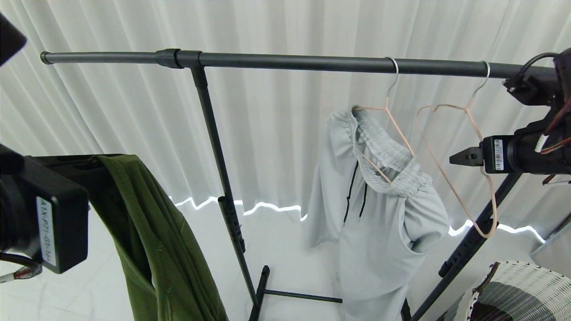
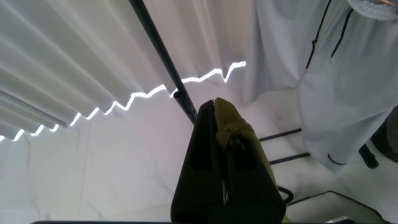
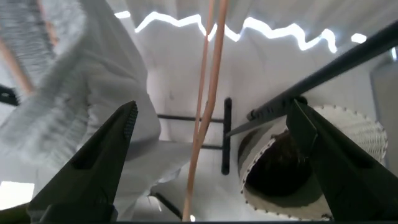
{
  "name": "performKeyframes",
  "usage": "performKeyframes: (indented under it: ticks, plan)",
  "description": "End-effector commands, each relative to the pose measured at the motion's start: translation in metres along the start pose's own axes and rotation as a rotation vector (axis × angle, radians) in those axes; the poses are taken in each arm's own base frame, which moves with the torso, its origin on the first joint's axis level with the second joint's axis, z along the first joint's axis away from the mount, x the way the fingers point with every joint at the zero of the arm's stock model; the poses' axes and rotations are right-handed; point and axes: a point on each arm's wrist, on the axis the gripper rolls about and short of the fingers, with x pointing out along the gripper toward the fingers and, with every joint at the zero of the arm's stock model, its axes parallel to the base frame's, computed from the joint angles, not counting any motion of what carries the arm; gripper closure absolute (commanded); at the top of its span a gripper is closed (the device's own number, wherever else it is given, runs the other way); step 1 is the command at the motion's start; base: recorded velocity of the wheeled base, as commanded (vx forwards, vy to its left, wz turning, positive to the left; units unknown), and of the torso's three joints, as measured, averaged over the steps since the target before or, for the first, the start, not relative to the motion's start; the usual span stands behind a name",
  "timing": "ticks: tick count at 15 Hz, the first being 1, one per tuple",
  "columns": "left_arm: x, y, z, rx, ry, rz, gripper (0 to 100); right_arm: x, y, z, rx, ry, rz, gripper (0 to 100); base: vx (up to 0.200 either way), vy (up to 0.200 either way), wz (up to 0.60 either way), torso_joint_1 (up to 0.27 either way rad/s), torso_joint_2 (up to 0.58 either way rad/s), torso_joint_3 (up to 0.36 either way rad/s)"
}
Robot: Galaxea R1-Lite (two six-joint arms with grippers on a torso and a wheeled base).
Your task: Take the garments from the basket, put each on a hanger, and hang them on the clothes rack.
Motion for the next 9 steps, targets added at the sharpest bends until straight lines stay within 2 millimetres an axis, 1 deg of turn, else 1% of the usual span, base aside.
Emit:
performKeyframes:
  ticks: [1, 4, 9]
  plan:
    - [0.001, -0.001, -0.002, -0.002, -0.002, -0.001, 100, 0.019, 0.006, -0.004, 0.009, 0.044, -0.026, 0, 0.0, 0.0, 0.0, 0.0, 0.0, 0.0]
    - [0.002, -0.004, -0.004, 0.0, -0.003, -0.006, 100, 0.025, 0.007, -0.006, 0.016, 0.059, -0.038, 0, 0.0, 0.0, 0.0, 0.0, 0.0, 0.0]
    - [0.001, -0.003, -0.004, -0.002, -0.007, -0.006, 100, 0.038, 0.01, -0.007, 0.03, 0.074, -0.081, 0, 0.0, 0.0, 0.0, 0.0, 0.0, 0.0]
